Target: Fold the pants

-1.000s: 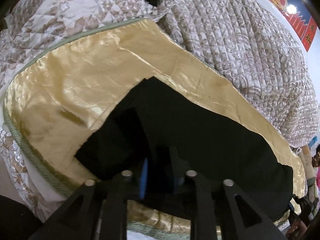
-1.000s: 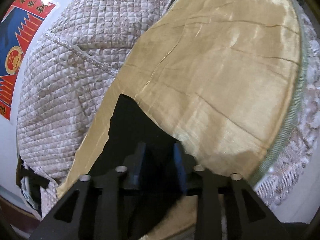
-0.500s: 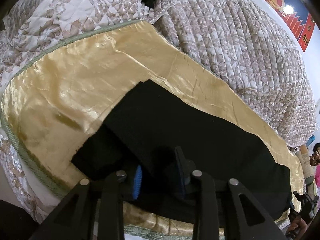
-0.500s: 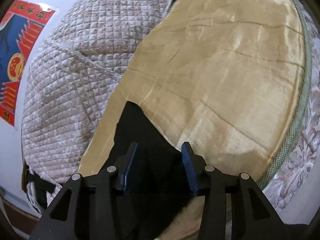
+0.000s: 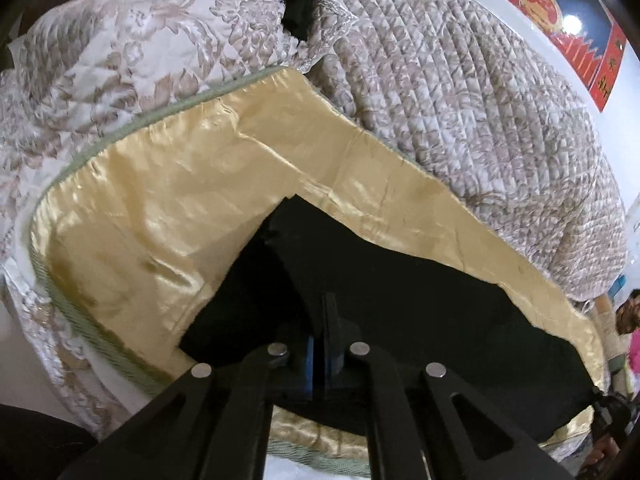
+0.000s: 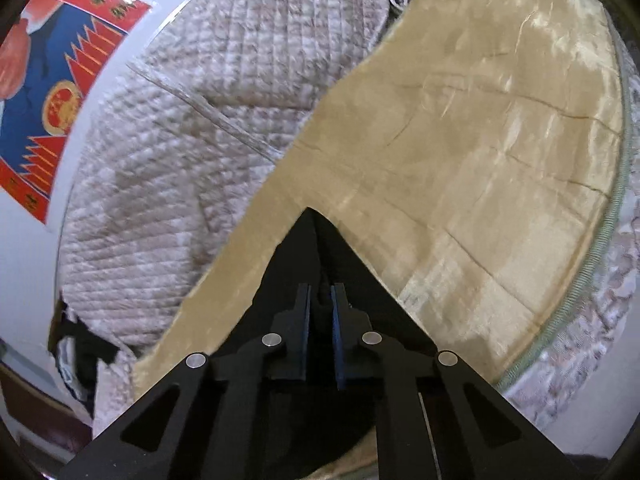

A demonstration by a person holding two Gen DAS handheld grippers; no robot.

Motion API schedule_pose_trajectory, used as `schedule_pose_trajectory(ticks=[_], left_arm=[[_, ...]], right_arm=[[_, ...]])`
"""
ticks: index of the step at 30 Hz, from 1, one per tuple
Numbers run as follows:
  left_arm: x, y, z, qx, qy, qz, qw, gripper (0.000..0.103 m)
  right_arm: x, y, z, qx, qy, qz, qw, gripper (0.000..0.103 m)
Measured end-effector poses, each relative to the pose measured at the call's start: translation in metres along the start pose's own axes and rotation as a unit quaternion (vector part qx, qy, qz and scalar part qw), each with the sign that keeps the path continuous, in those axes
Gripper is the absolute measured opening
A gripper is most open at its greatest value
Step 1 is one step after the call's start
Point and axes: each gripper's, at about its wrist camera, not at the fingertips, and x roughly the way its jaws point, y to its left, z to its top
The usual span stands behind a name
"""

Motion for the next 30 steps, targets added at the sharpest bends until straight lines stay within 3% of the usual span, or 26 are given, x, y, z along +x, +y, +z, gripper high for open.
schedule_pose_trajectory(ticks=[5, 9, 12, 14, 16, 19, 22, 24, 26, 30], left_arm=[[0.018, 0.013, -0.004, -0.024, 0.031, 0.014, 0.9991, 0.004], [0.015, 0.006, -0.002, -0.002, 0.022, 0.02, 0.9996, 0.004], [0.018, 0.007, -0.006, 0.0, 0.045, 0.039, 0.9982, 0.006], [0.008, 0.008, -0.005, 0.003, 0.034, 0.062, 0.9975, 0.009], [-0.004, 0.01, 0.0, 0.005, 0.013, 0.085, 0.9963, 0.009], [-0.015, 0.007, 0.008, 0.008, -0.01, 0.103, 0.9946, 0.009], [-0.01, -0.011, 0.015, 0.03, -0.013, 0.079, 0.9964, 0.01], [0.001, -0.033, 0.018, 0.054, -0.002, 0.053, 0.9971, 0.015], [0.016, -0.055, 0.022, 0.079, 0.013, 0.021, 0.9966, 0.027], [0.051, -0.084, 0.037, 0.12, 0.033, 0.011, 0.9921, 0.029]], right_arm=[[0.017, -0.028, -0.012, 0.029, 0.035, -0.048, 0.998, 0.008], [0.013, -0.019, -0.011, 0.002, 0.025, -0.057, 0.998, 0.008], [0.024, -0.026, -0.012, 0.006, 0.052, -0.088, 0.995, 0.01], [0.015, -0.024, -0.013, 0.008, 0.036, -0.096, 0.995, 0.015], [-0.004, -0.016, -0.012, -0.012, -0.004, -0.13, 0.991, 0.016], [-0.018, -0.001, -0.008, -0.054, -0.043, -0.134, 0.989, 0.017], [-0.006, 0.027, -0.011, -0.137, -0.035, -0.108, 0.984, 0.024], [0.016, 0.046, -0.019, -0.189, -0.004, -0.084, 0.978, 0.024], [0.044, 0.063, -0.024, -0.232, 0.029, -0.065, 0.97, 0.024], [0.083, 0.084, -0.017, -0.258, 0.058, -0.066, 0.962, 0.024]])
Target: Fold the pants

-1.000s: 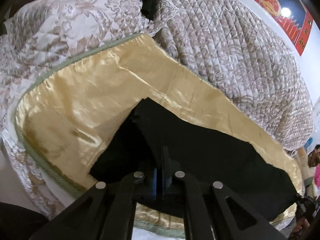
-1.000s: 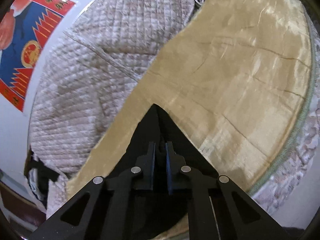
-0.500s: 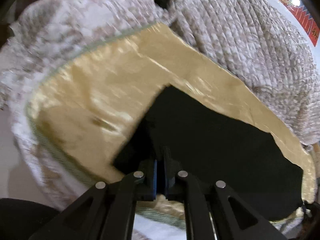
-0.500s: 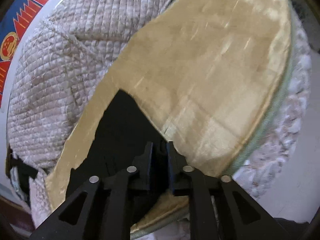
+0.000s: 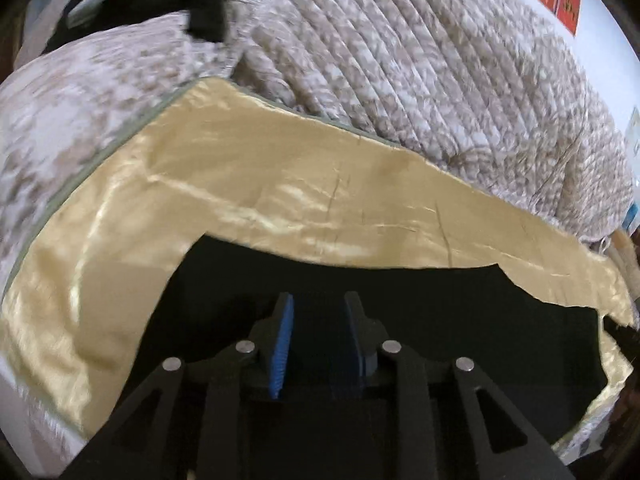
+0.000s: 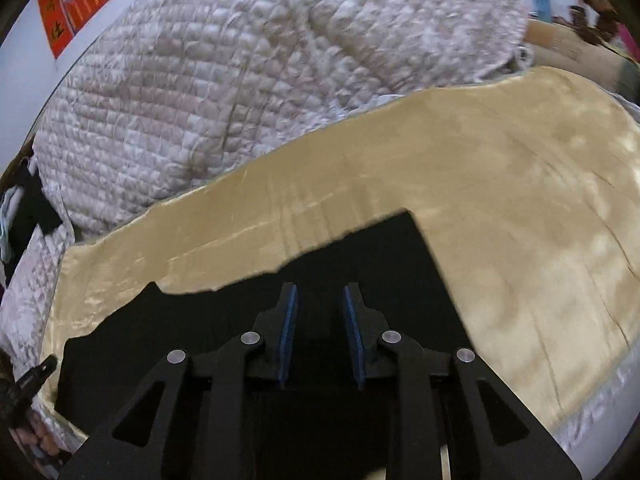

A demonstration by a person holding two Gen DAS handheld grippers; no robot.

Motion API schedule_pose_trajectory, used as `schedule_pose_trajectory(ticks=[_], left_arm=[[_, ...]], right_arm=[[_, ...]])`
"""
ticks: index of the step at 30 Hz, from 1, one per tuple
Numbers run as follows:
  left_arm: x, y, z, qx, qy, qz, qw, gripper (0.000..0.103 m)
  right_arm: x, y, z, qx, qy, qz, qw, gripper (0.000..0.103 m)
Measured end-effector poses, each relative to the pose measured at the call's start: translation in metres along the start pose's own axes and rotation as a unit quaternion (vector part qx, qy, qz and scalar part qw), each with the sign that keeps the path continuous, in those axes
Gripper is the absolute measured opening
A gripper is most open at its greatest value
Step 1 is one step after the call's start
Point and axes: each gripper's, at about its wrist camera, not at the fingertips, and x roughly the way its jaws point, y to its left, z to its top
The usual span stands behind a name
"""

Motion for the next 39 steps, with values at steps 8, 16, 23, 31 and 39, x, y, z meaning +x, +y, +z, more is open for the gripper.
schedule_pose_trajectory(ticks=[8, 16, 23, 31, 39], left_arm=[[0.058, 0.024, 0.008, -0.018, 0.027, 0.051, 0.9982, 0.028], [0.044, 0.02, 0.006, -0.026, -0.002, 0.065, 0.9975, 0.029], [0.006, 0.034, -0.009, -0.037, -0.04, 0.077, 0.9955, 0.029], [-0.017, 0.047, -0.045, -0.03, -0.025, 0.08, 0.9961, 0.029], [-0.041, 0.01, -0.068, 0.02, -0.037, 0.051, 0.9978, 0.031]], right_arm=[[0.05, -0.019, 0.026, -0.004, 0.044, -0.088, 0.995, 0.024], [0.031, -0.031, 0.028, 0.037, 0.002, -0.104, 0.994, 0.023], [0.01, 0.028, 0.008, -0.052, -0.019, -0.025, 0.998, 0.028], [0.004, 0.064, -0.071, -0.12, 0.037, 0.021, 0.992, 0.031], [-0.02, 0.098, -0.095, -0.194, -0.004, 0.036, 0.98, 0.036]])
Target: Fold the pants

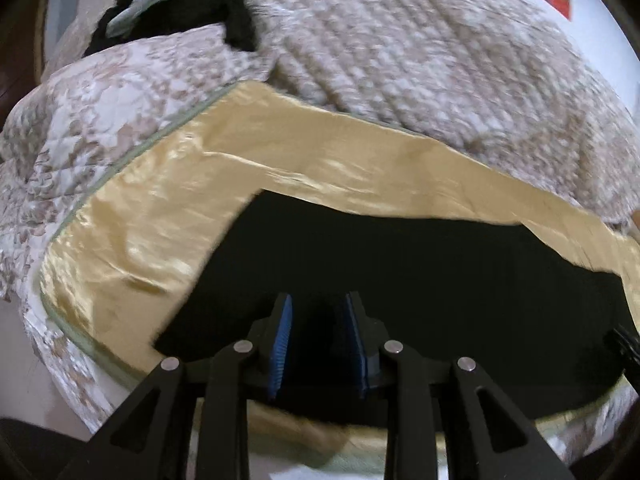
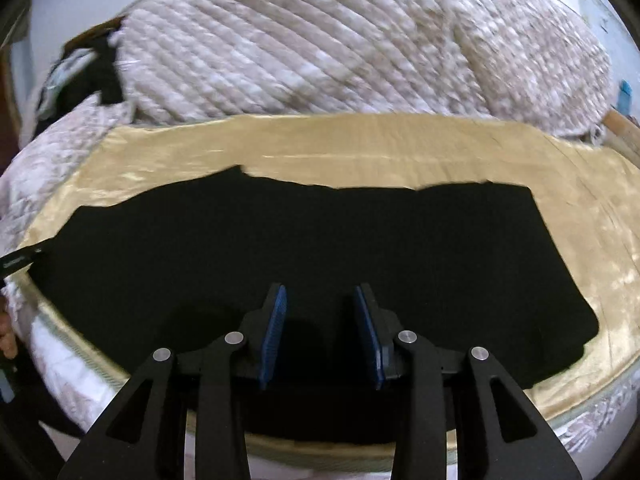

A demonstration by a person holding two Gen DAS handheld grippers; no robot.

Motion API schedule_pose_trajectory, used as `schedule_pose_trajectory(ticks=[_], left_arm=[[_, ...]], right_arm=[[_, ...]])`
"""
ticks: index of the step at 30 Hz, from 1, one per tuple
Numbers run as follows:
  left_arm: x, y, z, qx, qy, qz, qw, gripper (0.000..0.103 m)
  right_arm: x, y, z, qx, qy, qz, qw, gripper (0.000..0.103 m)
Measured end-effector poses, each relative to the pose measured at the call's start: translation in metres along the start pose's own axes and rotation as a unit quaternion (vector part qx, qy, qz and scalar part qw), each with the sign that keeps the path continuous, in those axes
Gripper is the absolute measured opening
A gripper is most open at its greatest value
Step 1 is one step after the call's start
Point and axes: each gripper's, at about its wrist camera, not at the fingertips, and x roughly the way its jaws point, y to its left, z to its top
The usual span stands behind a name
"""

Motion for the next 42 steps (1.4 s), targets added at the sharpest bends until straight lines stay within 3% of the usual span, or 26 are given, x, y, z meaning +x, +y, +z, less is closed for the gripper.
schedule_pose_trajectory(ticks=[4, 11, 18, 24, 35, 38, 42], left_arm=[[-0.006, -0.023, -0.016, 0.034, 0.008, -0.014, 0.9993, 0.031], [-0.005, -0.042, -0.033, 0.065, 0.013, -0.018, 0.9977, 0.035], [-0.004, -0.04, -0.037, 0.067, 0.004, -0.017, 0.9976, 0.038], [-0.004, -0.039, -0.036, 0.07, 0.003, -0.021, 0.9974, 0.039], [-0.014, 0.012, -0.032, -0.013, -0.01, 0.005, 0.9998, 0.039], [-0.018, 0.025, -0.035, -0.036, -0.012, 0.021, 0.9991, 0.043], [-0.02, 0.051, -0.037, -0.088, -0.011, 0.014, 0.996, 0.045]], right_arm=[[-0.001, 0.027, -0.012, -0.022, 0.001, 0.025, 0.999, 0.036], [0.0, 0.053, -0.029, -0.06, 0.009, 0.022, 0.998, 0.037], [0.005, 0.054, -0.036, -0.064, 0.008, 0.032, 0.997, 0.056], [0.006, 0.056, -0.038, -0.07, 0.002, 0.031, 0.997, 0.059], [0.006, 0.057, -0.038, -0.069, 0.004, 0.032, 0.997, 0.059], [0.006, 0.057, -0.038, -0.066, 0.005, 0.034, 0.997, 0.059], [0.005, 0.054, -0.037, -0.054, 0.008, 0.038, 0.998, 0.06]])
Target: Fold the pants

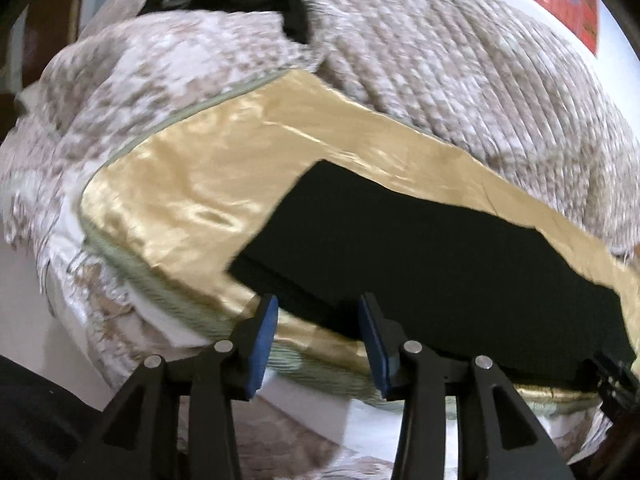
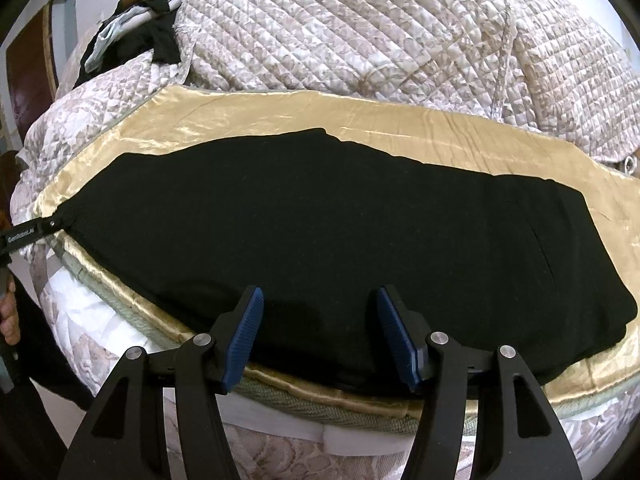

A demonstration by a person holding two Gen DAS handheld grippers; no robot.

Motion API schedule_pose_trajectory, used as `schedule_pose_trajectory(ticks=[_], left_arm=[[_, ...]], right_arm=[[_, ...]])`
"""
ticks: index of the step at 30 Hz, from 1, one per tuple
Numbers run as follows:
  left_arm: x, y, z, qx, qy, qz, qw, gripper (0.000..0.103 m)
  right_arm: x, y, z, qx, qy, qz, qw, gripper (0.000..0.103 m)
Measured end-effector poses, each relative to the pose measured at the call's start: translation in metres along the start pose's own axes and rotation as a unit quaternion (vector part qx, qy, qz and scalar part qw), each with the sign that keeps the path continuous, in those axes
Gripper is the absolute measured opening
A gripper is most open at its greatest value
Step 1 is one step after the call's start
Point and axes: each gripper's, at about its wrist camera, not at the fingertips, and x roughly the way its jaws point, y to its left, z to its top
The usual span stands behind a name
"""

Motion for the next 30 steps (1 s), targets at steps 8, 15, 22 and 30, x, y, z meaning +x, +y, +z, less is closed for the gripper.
schedule_pose_trajectory(ticks=[8, 15, 22, 30], left_arm=[[0.008, 0.026, 0.003, -0.084, 0.008, -0.072, 0.9938, 0.048], [0.014, 0.018, 0.011, -0.09, -0.009, -0.081, 0.9925, 0.051], [0.024, 0.003, 0.02, -0.05, -0.011, -0.064, 0.9966, 0.034], [0.03, -0.013, 0.03, -0.012, 0.008, -0.03, 0.9994, 0.007]], right_arm=[[0.0, -0.001, 0.002, 0.01, 0.003, 0.002, 1.0, 0.061], [0.0, -0.001, 0.003, 0.01, 0.003, 0.004, 1.0, 0.061], [-0.001, -0.002, 0.004, 0.022, 0.002, 0.01, 1.0, 0.061], [-0.007, -0.014, 0.007, 0.066, 0.001, 0.02, 0.998, 0.061]])
